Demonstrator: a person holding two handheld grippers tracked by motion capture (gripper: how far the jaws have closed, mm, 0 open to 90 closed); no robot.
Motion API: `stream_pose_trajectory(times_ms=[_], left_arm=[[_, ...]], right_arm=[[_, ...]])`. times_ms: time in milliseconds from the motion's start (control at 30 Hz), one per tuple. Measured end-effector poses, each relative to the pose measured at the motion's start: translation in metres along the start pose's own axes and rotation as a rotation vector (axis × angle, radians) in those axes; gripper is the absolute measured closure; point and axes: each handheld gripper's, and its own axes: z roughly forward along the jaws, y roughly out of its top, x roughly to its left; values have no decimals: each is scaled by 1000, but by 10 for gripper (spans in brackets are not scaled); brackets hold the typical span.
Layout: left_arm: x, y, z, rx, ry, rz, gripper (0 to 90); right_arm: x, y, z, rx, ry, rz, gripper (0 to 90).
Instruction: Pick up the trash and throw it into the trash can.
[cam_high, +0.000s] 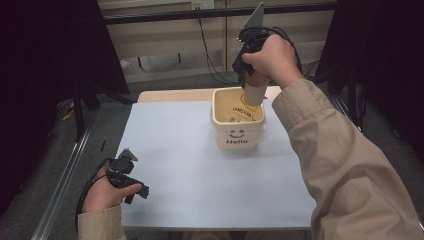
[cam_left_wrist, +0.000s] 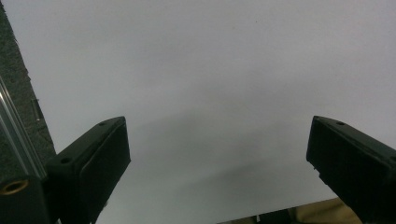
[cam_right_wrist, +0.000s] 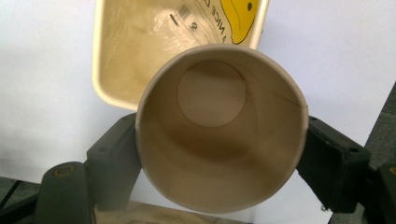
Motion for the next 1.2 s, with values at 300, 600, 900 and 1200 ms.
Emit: stream_pose_trajectory(times_ms=[300, 600, 900, 1200], left_arm=[[-1, 0, -1, 4, -4, 14, 59], [-1, 0, -1, 2, -9, 12, 60], [-1, 0, -1, -7, -2, 19, 60], [-2, 1, -1, 0, -11, 22, 59]], right_arm=[[5, 3, 11, -20, -11, -15, 216], [11, 5, 33, 2, 2, -37, 214], [14, 7, 52, 31, 1, -41, 211], [13, 9, 54, 27, 5, -42, 199]])
